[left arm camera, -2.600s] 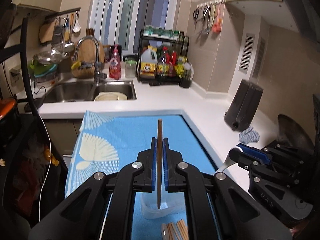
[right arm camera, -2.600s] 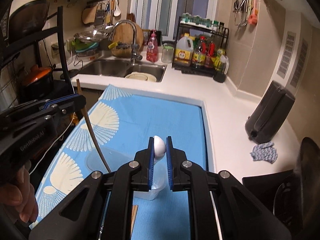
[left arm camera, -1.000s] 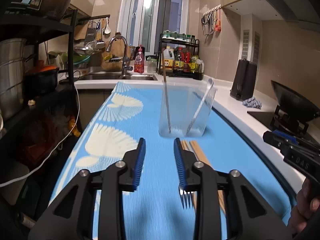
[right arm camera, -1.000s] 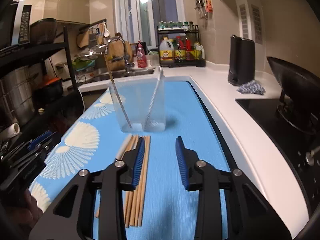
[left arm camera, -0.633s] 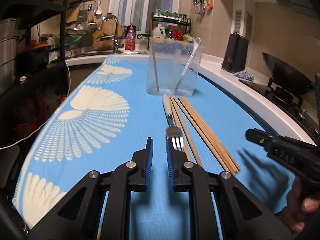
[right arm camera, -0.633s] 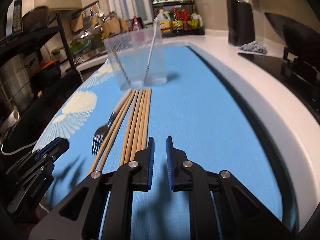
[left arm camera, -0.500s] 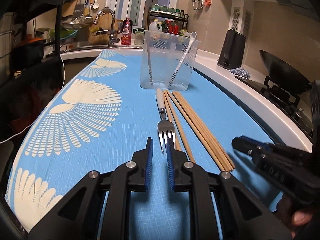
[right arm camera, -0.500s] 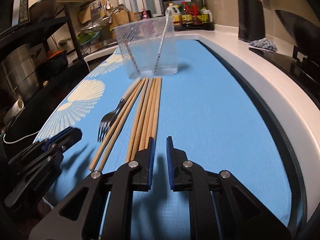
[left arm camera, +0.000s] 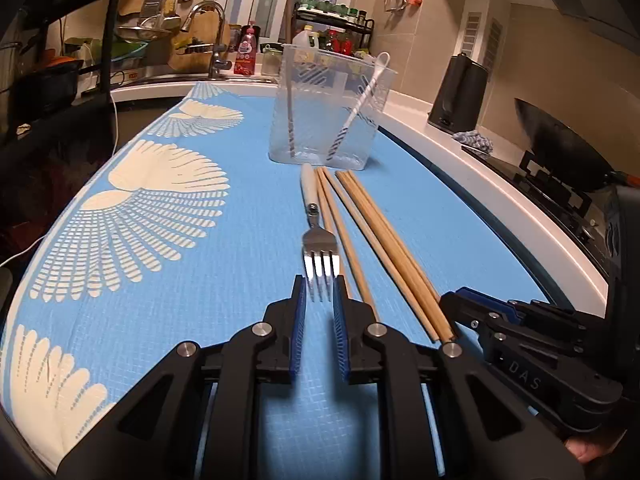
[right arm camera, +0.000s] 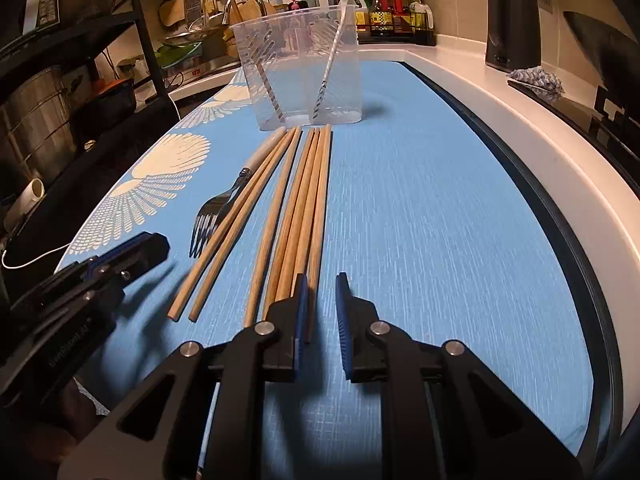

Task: Organize utensils
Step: 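Grasp a wooden chopstick with the left tool while the right tool grasps another chopstick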

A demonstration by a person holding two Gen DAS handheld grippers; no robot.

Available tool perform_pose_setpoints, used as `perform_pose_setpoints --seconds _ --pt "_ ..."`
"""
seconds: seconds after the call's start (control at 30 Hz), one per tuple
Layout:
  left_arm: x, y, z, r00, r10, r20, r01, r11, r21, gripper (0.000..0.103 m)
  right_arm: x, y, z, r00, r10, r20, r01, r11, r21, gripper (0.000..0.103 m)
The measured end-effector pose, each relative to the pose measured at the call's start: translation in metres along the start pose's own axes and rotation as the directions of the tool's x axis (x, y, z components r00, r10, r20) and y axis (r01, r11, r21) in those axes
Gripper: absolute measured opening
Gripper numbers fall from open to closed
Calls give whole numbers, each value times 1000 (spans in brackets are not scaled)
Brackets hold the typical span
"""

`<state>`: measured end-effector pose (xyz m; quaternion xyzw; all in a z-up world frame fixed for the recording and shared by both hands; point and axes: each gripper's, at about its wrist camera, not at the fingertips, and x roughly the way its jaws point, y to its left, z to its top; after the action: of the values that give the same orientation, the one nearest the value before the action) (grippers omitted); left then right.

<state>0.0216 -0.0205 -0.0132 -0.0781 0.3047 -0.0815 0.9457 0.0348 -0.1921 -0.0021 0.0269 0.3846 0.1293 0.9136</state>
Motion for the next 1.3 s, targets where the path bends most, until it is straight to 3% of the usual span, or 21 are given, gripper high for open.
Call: perform_pose_setpoints --seconds 0.23,0.43,0.53,0.73,1.07,1.3 --pt "7 -10 -8 998 -45 -41 45 999 7 14 0 0 -3 1000 -8 -1 8 1000 -12 15" --pt "12 -17 -14 998 -17 -65 19 999 37 14 0 2 -4 1000 -28 9 28 999 -40 12" --pt "11 -21 -17 998 4 -64 0 998 57 14 -1 0 -5 999 -34 10 34 999 -35 5" --pt "12 -24 -17 998 22 -62 -17 997 79 8 -3 -5 -6 998 -54 17 54 998 -19 5" --pt "-2 -22 -23 996 86 -4 -85 992 92 7 -8 -14 -9 991 -126 33 126 992 2 5" --pt "2 -21 -28 995 94 16 -95 990 105 8 -9 -20 -10 993 -111 38 110 994 20 6"
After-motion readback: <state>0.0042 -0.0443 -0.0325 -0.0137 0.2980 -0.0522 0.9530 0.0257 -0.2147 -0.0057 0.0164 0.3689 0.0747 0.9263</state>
